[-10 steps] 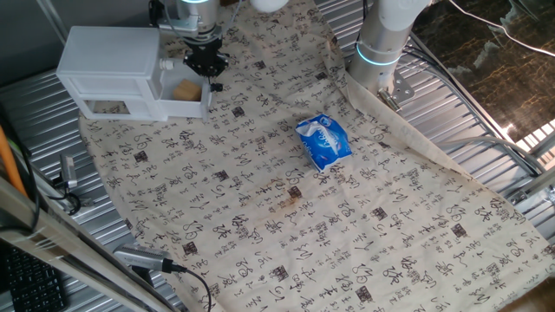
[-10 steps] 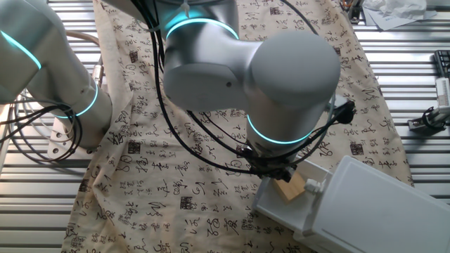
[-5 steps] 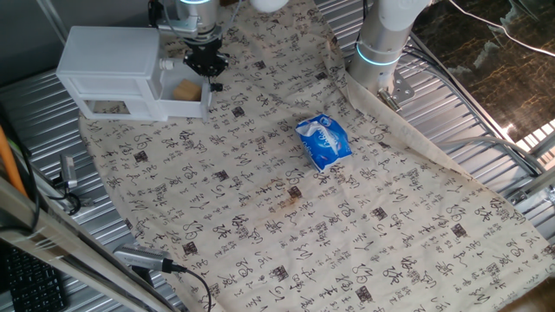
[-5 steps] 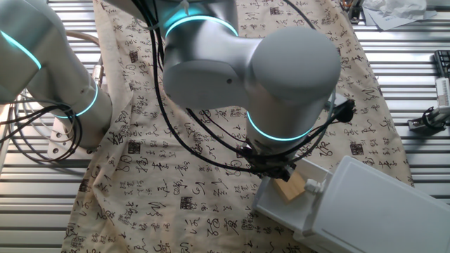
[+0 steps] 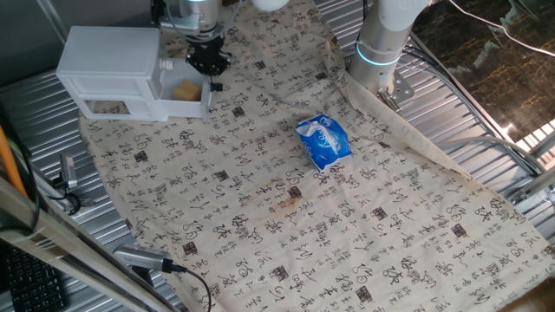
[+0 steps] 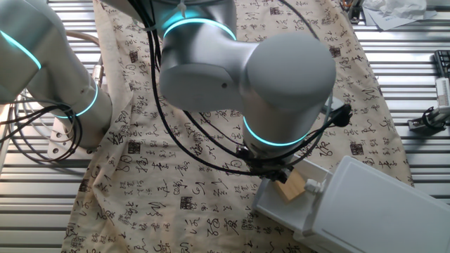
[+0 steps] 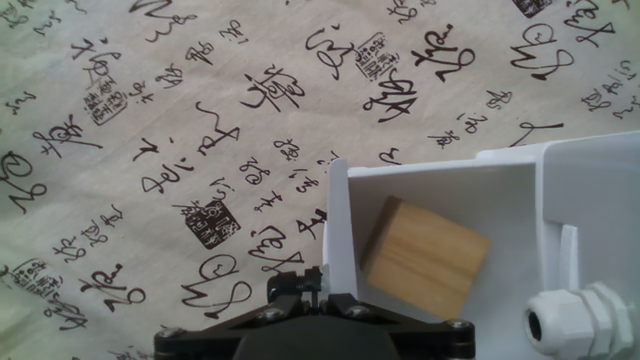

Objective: Put things in the drawer

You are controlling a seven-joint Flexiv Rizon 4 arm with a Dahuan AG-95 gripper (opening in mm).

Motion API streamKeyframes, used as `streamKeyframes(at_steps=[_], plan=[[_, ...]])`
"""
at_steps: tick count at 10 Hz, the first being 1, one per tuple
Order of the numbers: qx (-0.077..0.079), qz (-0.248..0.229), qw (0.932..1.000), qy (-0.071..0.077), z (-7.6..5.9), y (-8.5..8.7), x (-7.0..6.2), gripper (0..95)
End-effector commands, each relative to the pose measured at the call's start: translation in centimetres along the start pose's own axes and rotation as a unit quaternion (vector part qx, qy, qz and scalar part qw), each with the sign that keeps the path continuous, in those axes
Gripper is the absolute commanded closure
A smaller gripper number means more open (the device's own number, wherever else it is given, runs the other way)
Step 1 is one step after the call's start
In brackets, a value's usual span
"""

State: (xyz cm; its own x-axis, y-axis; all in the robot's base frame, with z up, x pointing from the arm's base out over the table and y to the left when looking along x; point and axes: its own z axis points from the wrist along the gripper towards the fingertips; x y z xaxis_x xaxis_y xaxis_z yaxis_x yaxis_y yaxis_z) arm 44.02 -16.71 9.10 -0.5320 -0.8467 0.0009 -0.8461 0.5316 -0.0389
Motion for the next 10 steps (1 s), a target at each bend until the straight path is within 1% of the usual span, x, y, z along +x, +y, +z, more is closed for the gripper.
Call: streamKeyframes(at_steps=[1,7,10], plan=[[0.000,-0.001,1.0000,0.000,-0.08,0.07,-0.02,95.0],[0.003,-0.006,1.0000,0.001,0.58,-0.17,-0.08,95.0],[0.005,-0.011,0.9999,0.004,0.48,-0.34,-0.19,95.0]])
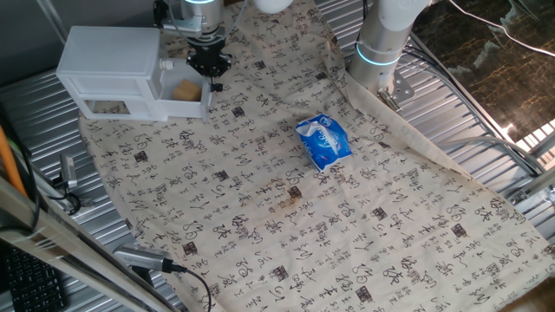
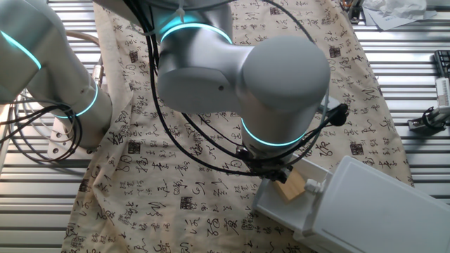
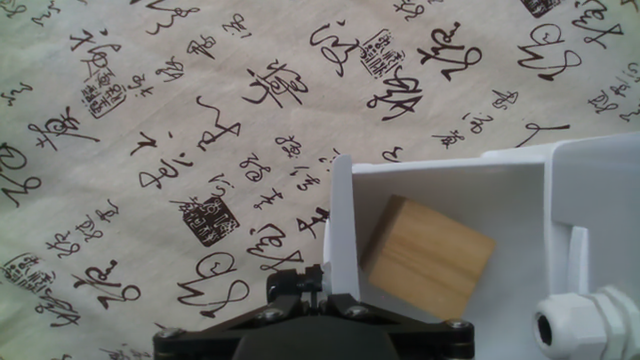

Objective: Put things in the drawer

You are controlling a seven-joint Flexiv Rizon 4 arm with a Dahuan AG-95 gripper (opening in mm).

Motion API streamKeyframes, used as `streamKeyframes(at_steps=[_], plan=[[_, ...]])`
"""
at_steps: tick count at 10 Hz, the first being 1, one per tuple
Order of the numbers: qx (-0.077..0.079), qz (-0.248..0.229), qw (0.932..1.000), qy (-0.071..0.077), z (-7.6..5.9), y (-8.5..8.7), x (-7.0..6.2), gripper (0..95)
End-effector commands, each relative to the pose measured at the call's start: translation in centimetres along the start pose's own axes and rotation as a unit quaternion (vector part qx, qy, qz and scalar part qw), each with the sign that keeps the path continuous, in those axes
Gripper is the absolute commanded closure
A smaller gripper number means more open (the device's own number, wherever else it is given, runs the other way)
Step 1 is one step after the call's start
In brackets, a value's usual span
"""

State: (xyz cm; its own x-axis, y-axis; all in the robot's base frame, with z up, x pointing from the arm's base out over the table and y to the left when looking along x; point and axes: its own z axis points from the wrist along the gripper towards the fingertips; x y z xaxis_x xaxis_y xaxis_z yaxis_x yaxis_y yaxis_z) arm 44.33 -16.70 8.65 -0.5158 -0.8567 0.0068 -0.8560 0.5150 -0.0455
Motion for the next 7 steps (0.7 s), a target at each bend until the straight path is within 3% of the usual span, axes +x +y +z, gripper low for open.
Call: streamKeyframes(at_steps=[1,7], plan=[[0.003,-0.004,1.0000,0.002,-0.1,-0.3,-0.1,95.0],[0.006,-0.019,0.9998,0.002,-0.7,-1.7,0.3,95.0]])
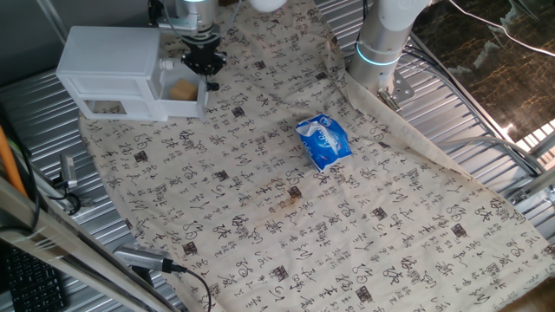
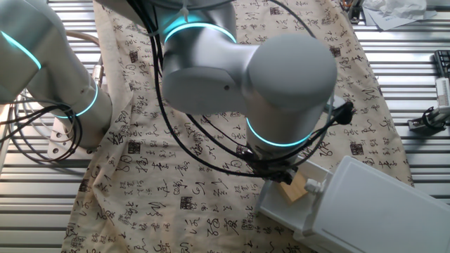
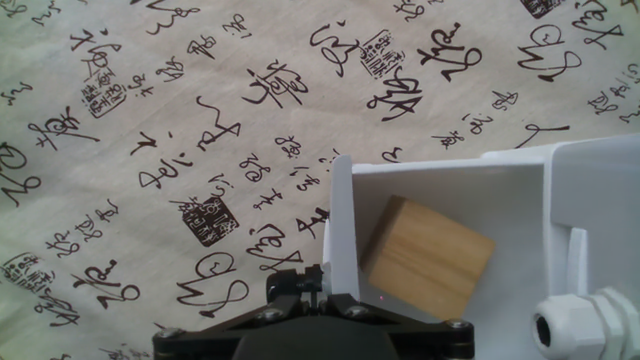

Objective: Put things in the drawer

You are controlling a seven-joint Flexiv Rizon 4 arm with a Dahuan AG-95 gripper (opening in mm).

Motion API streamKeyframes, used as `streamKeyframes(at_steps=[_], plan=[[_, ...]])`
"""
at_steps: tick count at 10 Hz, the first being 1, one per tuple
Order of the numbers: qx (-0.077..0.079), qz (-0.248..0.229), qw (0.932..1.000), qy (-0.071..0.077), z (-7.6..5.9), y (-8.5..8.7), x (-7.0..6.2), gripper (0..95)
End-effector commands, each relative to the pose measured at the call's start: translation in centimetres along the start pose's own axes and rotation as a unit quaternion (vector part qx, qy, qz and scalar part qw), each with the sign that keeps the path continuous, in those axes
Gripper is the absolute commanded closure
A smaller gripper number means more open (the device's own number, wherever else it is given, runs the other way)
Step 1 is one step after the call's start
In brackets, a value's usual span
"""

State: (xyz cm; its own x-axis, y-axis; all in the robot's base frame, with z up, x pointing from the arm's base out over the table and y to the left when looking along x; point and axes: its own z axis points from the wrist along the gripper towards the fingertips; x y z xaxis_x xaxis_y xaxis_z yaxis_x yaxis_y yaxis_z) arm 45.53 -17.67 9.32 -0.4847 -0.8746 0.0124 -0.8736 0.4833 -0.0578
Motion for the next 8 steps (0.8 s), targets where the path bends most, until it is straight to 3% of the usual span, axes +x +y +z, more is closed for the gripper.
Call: streamKeyframes(at_steps=[1,5,8], plan=[[0.000,-0.002,1.0000,0.000,-0.21,-0.38,0.07,95.0],[-0.009,0.013,0.9999,-0.002,-0.22,-0.60,0.04,95.0],[-0.015,0.022,0.9996,0.003,-0.97,-0.23,-0.24,95.0]])
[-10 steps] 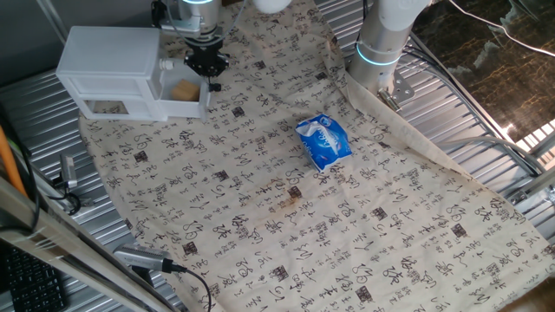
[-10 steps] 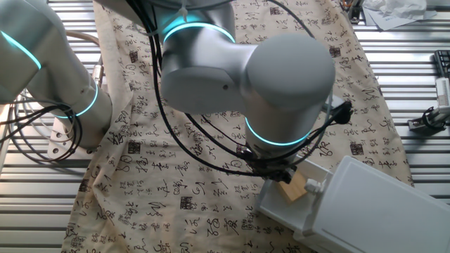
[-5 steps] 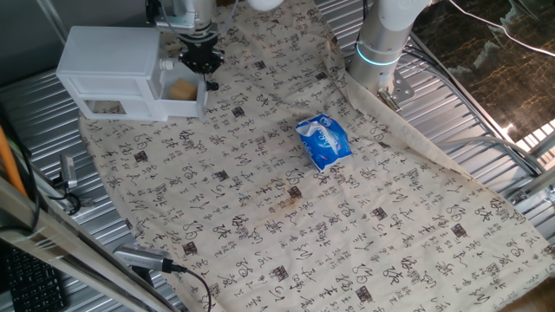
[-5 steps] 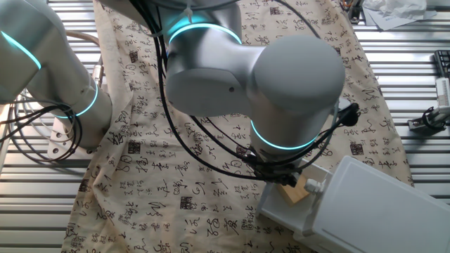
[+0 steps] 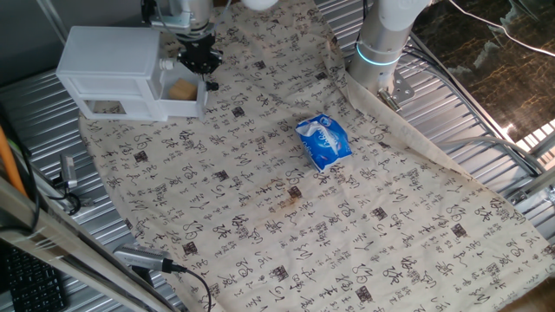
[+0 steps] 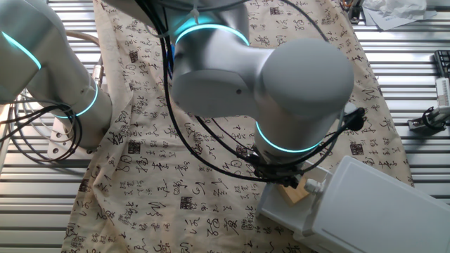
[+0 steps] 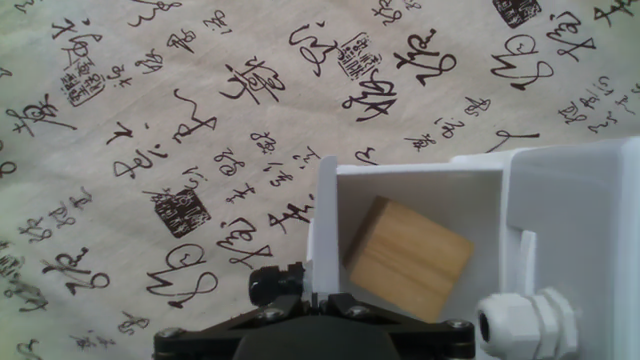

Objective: Put things in the drawer

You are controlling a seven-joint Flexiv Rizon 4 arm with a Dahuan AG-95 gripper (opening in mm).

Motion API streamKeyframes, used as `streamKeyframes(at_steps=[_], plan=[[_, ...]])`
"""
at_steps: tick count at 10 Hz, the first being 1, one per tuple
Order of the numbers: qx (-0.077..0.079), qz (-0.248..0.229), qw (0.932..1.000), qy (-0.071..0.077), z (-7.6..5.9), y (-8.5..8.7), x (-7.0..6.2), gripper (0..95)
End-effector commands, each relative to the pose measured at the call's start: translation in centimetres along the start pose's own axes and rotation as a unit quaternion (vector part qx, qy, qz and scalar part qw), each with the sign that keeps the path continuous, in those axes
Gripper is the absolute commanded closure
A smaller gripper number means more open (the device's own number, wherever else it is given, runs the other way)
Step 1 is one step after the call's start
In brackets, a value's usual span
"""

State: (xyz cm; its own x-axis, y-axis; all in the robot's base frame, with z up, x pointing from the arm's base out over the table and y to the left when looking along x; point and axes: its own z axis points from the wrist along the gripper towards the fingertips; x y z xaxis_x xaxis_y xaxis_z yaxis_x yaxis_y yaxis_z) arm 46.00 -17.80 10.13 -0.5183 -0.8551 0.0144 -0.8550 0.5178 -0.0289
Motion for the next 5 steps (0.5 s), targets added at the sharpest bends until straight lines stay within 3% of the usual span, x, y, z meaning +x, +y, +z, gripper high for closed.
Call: streamKeyframes(at_steps=[1,5], plan=[[0.000,0.006,1.0000,0.002,-0.3,0.5,-0.3,95.0],[0.000,0.014,0.9999,0.003,-0.2,1.0,-1.5,95.0]])
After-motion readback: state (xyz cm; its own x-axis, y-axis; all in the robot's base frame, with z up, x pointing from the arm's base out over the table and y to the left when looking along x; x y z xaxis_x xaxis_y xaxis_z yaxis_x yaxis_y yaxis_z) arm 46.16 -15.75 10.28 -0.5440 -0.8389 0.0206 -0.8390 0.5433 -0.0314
